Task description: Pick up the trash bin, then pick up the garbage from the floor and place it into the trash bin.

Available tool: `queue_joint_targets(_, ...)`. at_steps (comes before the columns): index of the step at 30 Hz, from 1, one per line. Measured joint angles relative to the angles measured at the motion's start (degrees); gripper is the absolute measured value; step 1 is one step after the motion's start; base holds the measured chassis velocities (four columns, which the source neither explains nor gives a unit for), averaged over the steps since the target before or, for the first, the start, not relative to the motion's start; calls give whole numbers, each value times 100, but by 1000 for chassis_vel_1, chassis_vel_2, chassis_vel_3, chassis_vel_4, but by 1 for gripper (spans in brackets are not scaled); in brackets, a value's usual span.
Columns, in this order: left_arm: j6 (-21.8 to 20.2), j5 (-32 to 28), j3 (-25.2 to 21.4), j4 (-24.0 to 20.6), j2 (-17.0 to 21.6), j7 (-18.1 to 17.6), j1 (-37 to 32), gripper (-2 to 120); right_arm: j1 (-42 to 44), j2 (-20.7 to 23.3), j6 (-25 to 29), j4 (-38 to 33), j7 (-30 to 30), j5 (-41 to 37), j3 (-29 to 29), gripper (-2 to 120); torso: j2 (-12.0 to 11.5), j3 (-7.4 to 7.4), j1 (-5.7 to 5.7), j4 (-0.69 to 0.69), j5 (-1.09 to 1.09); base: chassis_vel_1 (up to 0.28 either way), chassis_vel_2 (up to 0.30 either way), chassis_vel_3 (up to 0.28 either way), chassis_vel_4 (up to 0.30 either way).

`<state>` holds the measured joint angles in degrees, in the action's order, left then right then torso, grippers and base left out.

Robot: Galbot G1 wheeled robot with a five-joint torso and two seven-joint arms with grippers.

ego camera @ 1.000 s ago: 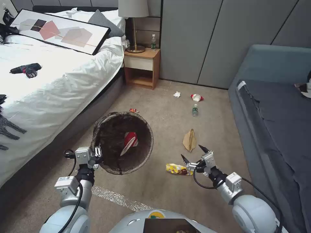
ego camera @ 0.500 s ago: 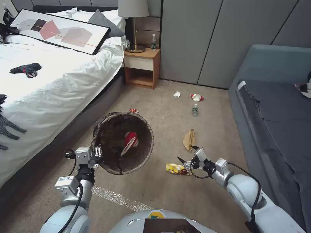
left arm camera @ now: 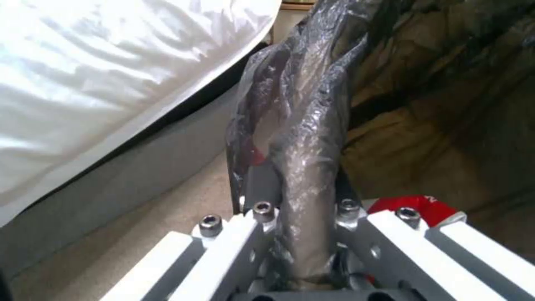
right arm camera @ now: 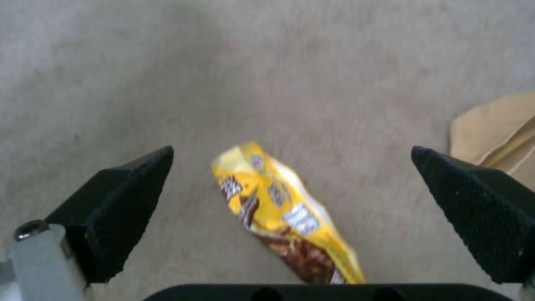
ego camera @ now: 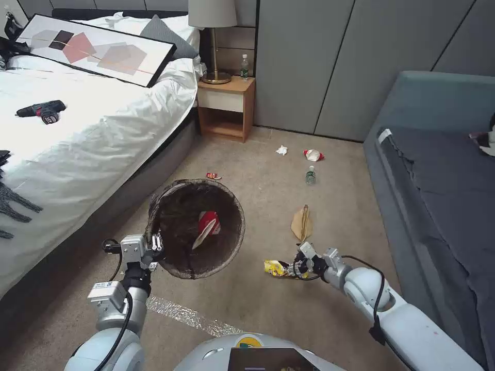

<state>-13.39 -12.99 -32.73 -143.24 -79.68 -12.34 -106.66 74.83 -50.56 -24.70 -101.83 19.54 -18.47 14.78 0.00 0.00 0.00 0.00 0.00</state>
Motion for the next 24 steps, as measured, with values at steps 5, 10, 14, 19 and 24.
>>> queue_joint_targets(5, 8, 5, -5, 0, -1, -3, 2, 3, -130, -107, -127, 303, -87, -41, -178, 100, 0, 0, 0, -1, 0, 0, 0, 0, 0)
queue_joint_targets(10, 12, 10, 1, 0, -3, -4, 9, 3, -283, -199, -312, 481, -226, -116, -298, 100, 0, 0, 0, -1, 0, 0, 0, 0, 0)
queue_joint_targets(14, 16, 12, 7, 0, 0, -5, 20, 3, -504, -302, -521, 683, -313, -226, -423, 100, 0, 0, 0, 0, 0, 0, 0, 0, 0)
queue_joint_targets(19, 17, 13, 8, 0, 6, -10, 30, 3, -751, -432, -730, 938, -462, -413, -581, 100, 0, 0, 0, 0, 0, 0, 0, 0, 0)
queue_joint_targets(24, 21, 13, 9, 0, 5, -15, 40, 3, -835, -523, -811, 1107, -498, -424, -663, 100, 0, 0, 0, 0, 0, 0, 0, 0, 0)
